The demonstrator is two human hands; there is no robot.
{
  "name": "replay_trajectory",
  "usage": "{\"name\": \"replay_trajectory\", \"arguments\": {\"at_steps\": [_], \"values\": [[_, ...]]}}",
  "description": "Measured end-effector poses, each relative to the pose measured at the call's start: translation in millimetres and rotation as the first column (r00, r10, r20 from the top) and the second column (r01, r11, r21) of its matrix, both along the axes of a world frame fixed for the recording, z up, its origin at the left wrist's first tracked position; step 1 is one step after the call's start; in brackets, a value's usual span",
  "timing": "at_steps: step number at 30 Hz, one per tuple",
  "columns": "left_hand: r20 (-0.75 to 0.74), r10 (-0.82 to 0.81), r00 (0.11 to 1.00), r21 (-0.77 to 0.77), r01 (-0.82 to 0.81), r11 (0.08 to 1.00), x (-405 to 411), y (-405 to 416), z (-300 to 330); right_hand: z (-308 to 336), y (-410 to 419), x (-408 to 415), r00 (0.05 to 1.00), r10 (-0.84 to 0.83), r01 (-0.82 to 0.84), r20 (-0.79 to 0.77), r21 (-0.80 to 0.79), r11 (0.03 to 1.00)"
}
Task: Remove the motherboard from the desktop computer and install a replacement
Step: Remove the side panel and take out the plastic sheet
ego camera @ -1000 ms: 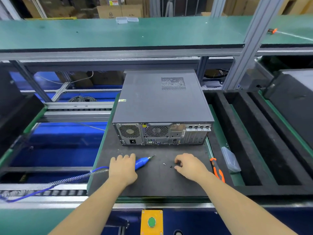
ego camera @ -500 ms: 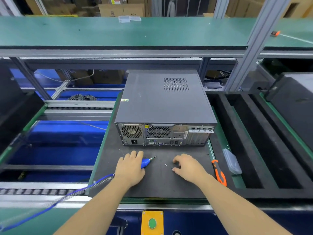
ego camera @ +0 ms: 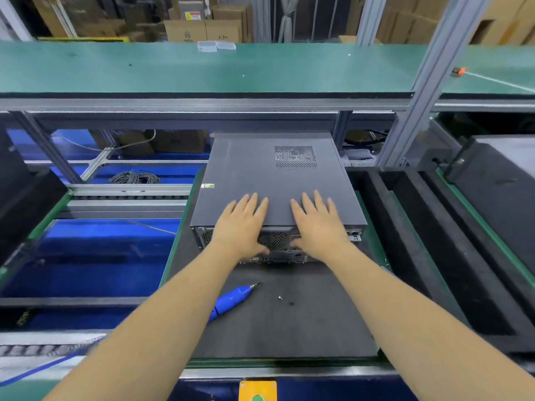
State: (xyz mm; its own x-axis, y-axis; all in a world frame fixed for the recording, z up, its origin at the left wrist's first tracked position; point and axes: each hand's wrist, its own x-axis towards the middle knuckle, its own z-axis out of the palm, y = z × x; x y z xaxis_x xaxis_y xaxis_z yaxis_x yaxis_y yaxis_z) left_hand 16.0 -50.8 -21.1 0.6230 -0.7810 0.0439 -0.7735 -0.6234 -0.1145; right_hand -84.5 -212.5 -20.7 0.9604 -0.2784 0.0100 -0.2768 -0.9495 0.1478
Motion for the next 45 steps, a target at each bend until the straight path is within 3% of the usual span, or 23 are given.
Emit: {"name": "replay_trajectory", "arguments": {"at_steps": [4,16,21,29,35,40,42,45], "values": [[0.094,0.059,0.994,-0.058,-0.054,0.997,-3,1,-26,-11,1,-2,1.000,0.012,-0.012,-0.003,-0.019,1.000],[0.125,0.088,0.988,-0.129,-0.072,0.989,-13,2,-35,-19,8,-12,0.999,0.045,-0.043,0.014,-0.128,0.991],[0.113,0.096,0.989,-0.126,-0.081,0.989,-17,2,-32,-11,6,-13,0.998,0.055,-0.055,-0.003,-0.080,0.995],[0.233,-0.001,0.972,-0.272,0.066,0.960,-14,5,-20,2,12,-15,0.998,0.049,-0.044,0.044,-0.099,0.994],[0.529,0.011,0.849,-0.507,0.305,0.806,5,-11,27,51,1,0,0.919,0.163,-0.090,0.360,-0.210,0.973],[0.638,0.131,0.759,-0.583,0.364,0.726,11,-38,96,120,-18,21,0.943,0.013,0.049,0.333,-0.176,0.983],[0.555,0.269,0.787,-0.678,0.241,0.694,2,-50,129,149,-28,22,0.918,-0.021,0.105,0.396,-0.193,0.976],[0.308,0.402,0.862,-0.857,0.069,0.511,-14,-71,180,189,-35,15,0.835,-0.051,0.137,0.548,-0.116,0.984]]}}
